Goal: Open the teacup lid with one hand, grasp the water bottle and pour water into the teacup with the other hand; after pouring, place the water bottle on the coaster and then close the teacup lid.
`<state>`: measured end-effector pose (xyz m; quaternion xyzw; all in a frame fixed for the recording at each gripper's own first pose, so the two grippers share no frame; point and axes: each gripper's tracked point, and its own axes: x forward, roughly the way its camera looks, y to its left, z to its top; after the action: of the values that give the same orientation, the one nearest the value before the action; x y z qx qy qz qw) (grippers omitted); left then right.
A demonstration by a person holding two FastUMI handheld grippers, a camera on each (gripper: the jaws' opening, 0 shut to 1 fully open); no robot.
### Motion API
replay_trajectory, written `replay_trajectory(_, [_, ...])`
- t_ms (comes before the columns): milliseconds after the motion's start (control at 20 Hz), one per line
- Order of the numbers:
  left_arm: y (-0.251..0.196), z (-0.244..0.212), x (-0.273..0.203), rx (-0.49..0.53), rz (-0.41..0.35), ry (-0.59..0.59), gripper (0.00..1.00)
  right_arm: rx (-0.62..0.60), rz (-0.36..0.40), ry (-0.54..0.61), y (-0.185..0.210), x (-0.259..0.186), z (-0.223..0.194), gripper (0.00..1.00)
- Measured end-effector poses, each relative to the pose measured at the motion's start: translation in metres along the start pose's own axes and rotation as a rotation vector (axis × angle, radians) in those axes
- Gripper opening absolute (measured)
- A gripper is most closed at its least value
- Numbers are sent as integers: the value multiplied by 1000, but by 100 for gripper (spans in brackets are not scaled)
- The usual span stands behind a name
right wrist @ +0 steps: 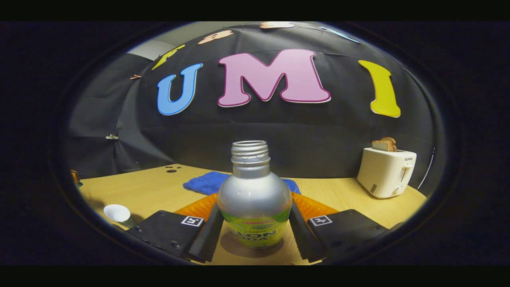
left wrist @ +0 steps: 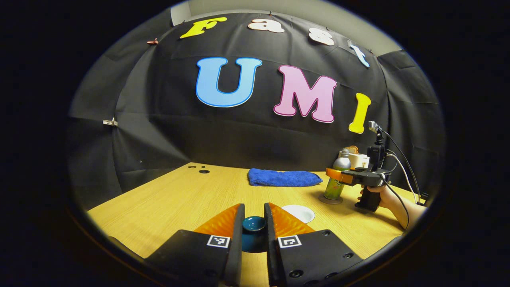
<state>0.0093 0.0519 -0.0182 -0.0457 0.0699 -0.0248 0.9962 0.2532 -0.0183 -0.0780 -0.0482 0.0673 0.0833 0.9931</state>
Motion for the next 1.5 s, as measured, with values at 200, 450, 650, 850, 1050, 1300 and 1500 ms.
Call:
replay_trajectory(200, [-3, -3, 6, 27, -5, 17, 30, 47, 3, -5, -1, -2, 0, 81])
replay_trajectory(450, [-10, -4, 6, 24, -22, 19, 30, 73, 6, 4, 1, -4, 0, 81])
replay_trajectory(650, [-16, -8, 5, 18, -31, 33, 30, 24, -5, 18, 4, -2, -5, 83])
replay_trajectory(850, [-19, -7, 2, 27, -29, 29, 30, -6, -27, 41, 2, -5, -8, 86])
replay_trajectory(1050, [-24, -7, 0, 27, -38, 29, 29, 25, -58, 9, -3, -19, 8, 100])
replay_trajectory(1300, [-30, -10, -1, 26, -44, 39, 30, 74, -44, -55, 2, -40, 33, 100])
replay_trajectory(1500, [-36, -7, 1, 41, -43, 36, 30, 86, -18, -114, 12, -54, 57, 99])
